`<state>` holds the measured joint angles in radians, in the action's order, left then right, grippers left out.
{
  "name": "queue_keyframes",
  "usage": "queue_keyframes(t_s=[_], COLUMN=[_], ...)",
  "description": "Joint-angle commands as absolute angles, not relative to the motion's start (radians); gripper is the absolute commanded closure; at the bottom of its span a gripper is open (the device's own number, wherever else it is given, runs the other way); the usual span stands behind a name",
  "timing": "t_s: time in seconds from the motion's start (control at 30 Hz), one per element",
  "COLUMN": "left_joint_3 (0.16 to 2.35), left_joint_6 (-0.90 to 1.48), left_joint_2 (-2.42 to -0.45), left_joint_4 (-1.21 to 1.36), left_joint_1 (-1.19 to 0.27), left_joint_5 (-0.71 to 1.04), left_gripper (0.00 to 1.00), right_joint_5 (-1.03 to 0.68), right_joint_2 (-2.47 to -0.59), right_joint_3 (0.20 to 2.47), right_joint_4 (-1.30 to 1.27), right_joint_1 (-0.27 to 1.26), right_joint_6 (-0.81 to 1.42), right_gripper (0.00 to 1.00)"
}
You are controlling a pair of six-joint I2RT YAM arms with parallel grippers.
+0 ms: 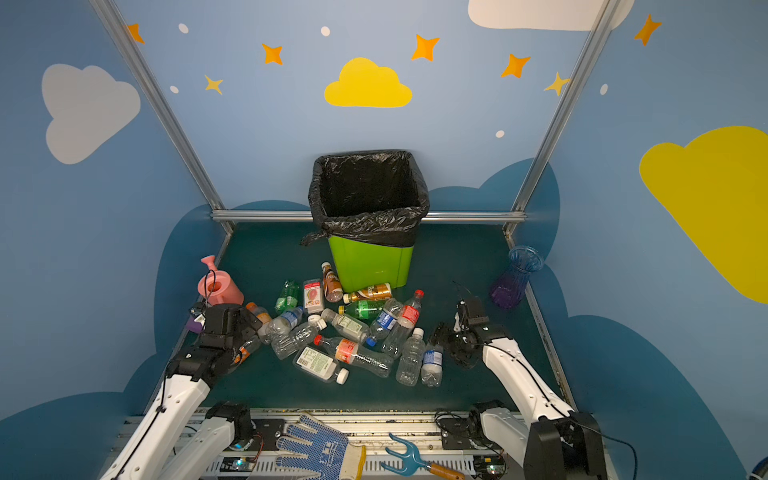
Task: Throw the plastic bottles in the bin
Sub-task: 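Lower the right gripper to the blue-cap water bottle in the pile, then grasp the blue-cap bottle with the right gripper and lift it over the bin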
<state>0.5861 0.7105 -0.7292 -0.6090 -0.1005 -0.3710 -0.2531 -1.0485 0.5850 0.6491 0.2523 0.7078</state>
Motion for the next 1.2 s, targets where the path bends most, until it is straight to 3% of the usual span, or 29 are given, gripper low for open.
queue_keyframes(t_s=[0.0,0.17,0.4,0.6,0.73,0.87,1.0,1.17], left_joint_3=[0.562,0.556,0.555,0.554,0.551,0.552,0.556,0.551], left_joint_6=[0.697,0.697,0.691,0.687,0.681,0.678,0.676,0.673], left_joint_2=[-0.728,-0.734,-0.727,-0.720,-0.714,-0.722,-0.733,-0.732], left_joint_4=[-0.588,-0.584,-0.580,-0.584,-0.577,-0.569,-0.559,-0.549], left_joint_1=[-0.103,-0.103,-0.103,-0.103,-0.103,-0.103,-0.103,-0.103], left_joint_5=[-0.362,-0.361,-0.364,-0.369,-0.371,-0.364,-0.356,-0.349], left_gripper=[0.00,0.00,0.00,0.00,0.00,0.00,0.00,0.00], right_joint_5=[-0.219,-0.199,-0.194,-0.150,-0.073,-0.047,-0.053,-0.067], right_joint_2=[-1.020,-1.029,-1.078,-1.080,-1.010,-0.989,-1.050,-1.084], right_joint_3=[0.553,0.510,0.466,0.492,0.579,0.790,1.170,1.535], right_joint_4=[0.701,0.700,0.641,0.640,0.650,0.650,0.723,0.621], right_joint_1=[0.295,0.328,0.354,0.354,0.350,0.300,0.150,0.047], right_joint_6=[0.745,0.772,0.790,0.784,0.775,0.653,0.513,0.466], right_gripper=[0.20,0.28,0.31,0.49,0.52,0.54,0.54,0.54])
